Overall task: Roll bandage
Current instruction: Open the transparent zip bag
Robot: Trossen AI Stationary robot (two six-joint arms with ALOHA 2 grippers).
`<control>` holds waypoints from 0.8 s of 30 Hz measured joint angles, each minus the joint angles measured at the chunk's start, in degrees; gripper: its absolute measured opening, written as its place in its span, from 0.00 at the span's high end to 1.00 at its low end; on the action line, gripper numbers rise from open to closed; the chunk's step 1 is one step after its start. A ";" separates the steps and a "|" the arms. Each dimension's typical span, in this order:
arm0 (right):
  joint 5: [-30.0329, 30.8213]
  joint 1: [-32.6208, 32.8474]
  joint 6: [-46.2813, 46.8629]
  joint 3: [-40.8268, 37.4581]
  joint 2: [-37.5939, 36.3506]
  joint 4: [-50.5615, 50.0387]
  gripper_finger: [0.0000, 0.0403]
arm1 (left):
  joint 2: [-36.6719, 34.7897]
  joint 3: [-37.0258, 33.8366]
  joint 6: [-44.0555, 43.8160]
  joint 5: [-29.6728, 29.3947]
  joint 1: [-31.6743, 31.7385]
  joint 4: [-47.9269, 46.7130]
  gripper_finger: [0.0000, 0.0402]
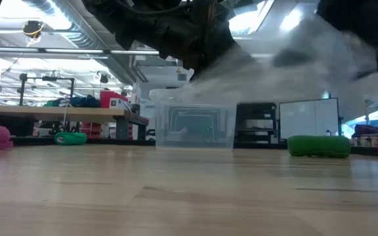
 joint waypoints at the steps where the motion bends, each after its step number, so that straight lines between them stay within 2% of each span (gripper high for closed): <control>1: -1.89 0.00 1.35 0.79 -1.15 -3.21 0.85 | -0.06 0.00 0.31 0.02 -0.02 -0.15 0.95; 6: -15.16 -0.05 9.04 4.43 -6.40 -21.12 0.70 | -0.35 0.00 2.00 -0.01 -0.13 -0.20 0.97; 8: -16.27 -0.04 11.44 5.57 -8.11 -26.21 0.65 | -0.46 0.00 2.48 -0.02 -0.13 0.26 0.96; 10: -12.94 -0.02 13.05 5.73 -9.58 -27.79 0.63 | -0.46 0.00 2.75 -0.02 -0.20 1.19 0.95; 14: 0.84 -0.12 15.46 4.39 -9.97 -23.42 0.62 | -0.52 0.01 4.44 -0.07 -1.17 3.94 0.94; 16: 3.48 -1.20 15.43 3.55 -9.20 -19.63 0.63 | -0.52 0.02 5.38 -0.08 -1.66 4.14 0.93; 21: -5.93 -3.95 15.24 1.38 -7.48 -8.87 0.69 | -0.52 0.02 6.76 -0.47 -2.70 4.15 0.93; 24: -9.59 -5.10 15.21 1.14 -6.34 -6.59 0.72 | -0.52 0.02 7.24 -1.56 -3.09 3.98 0.93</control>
